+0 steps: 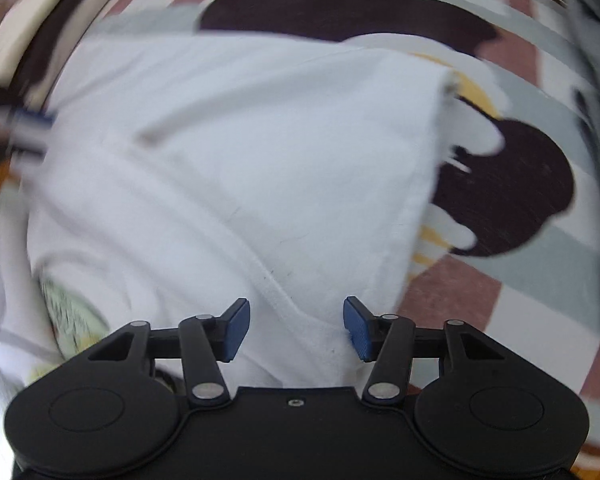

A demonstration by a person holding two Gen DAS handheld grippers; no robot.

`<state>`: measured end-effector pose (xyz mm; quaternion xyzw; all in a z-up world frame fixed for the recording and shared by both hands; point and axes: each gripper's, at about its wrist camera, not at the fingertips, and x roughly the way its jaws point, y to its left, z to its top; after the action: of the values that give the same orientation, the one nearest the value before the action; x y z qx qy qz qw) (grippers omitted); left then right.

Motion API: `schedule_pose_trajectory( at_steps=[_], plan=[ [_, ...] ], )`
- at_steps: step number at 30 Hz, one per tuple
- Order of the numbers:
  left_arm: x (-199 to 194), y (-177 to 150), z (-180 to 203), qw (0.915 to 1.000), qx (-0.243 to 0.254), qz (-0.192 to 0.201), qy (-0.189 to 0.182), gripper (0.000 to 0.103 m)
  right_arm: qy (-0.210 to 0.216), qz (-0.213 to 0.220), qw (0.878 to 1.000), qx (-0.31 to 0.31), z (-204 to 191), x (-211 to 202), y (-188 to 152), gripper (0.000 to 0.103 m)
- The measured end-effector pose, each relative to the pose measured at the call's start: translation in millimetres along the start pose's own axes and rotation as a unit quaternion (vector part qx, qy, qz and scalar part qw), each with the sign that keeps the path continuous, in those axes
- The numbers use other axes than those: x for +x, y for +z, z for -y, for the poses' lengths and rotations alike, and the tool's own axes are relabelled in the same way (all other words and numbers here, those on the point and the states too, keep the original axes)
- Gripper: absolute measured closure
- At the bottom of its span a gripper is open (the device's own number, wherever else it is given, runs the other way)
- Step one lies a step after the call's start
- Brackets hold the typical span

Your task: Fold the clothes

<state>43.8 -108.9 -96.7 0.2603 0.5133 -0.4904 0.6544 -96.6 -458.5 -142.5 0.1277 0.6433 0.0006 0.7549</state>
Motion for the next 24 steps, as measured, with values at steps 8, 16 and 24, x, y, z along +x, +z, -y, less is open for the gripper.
schedule_pose_trajectory(
  at_steps=[8,16,24],
  plan=[
    [14.3,0.5,-11.9,0.9989,-0.041,-0.025,0.000,0.039,-0.034,-0.054,0.991,-0.113,-30.6,8.1,-5.3,0.097],
    [2.0,-14.1,3.7,0.9988,-0.037,-0.018,0.027,0.100,-0.045,-0.066,0.984,-0.159,-48.1,-5.3,-21.6,0.098],
    [-26.8,-28.2,10.7,0.9980,-0.057,0.000,-0.025,0.100,-0.064,-0.044,0.985,-0.154,-51.0,-9.5,-27.2,0.098]
  ],
)
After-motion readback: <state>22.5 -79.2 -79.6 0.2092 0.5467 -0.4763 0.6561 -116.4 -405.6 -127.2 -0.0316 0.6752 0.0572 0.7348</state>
